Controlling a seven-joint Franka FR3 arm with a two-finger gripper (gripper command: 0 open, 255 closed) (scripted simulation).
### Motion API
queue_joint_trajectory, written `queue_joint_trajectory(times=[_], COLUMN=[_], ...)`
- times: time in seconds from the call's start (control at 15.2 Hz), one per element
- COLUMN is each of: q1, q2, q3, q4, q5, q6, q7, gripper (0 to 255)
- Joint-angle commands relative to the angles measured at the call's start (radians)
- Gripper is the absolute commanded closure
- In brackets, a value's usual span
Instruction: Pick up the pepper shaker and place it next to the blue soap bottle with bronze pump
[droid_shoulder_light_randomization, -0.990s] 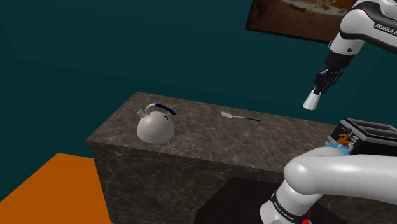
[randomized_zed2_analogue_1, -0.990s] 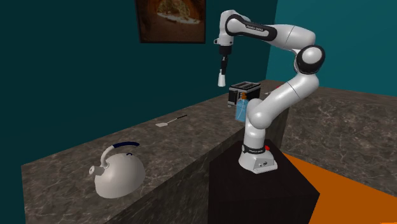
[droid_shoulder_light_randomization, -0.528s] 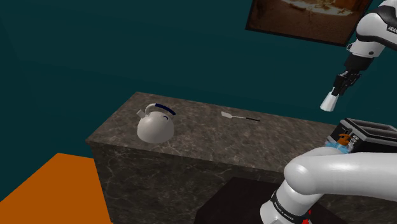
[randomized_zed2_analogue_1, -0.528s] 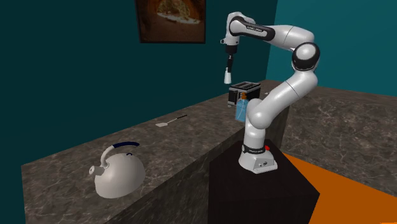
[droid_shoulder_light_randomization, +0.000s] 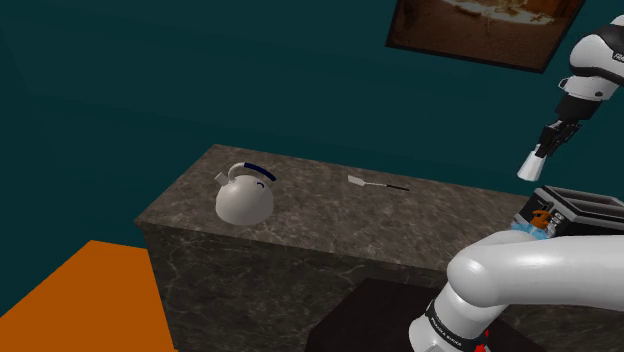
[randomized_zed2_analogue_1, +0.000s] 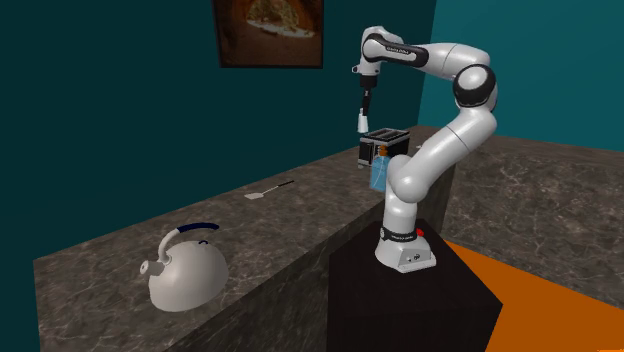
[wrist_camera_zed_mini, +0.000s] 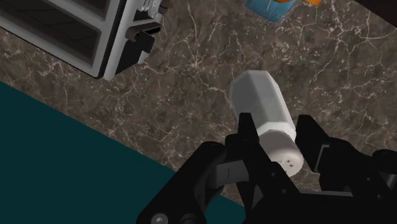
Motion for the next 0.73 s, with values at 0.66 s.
queue_joint_trajectory(times=[0.66], q1=[-0.032], q2=[-0.066], q3=[-0.042], q4=[-0.189], q5=[-0.052], q6=[0.128], q7=[0.035], gripper=[255])
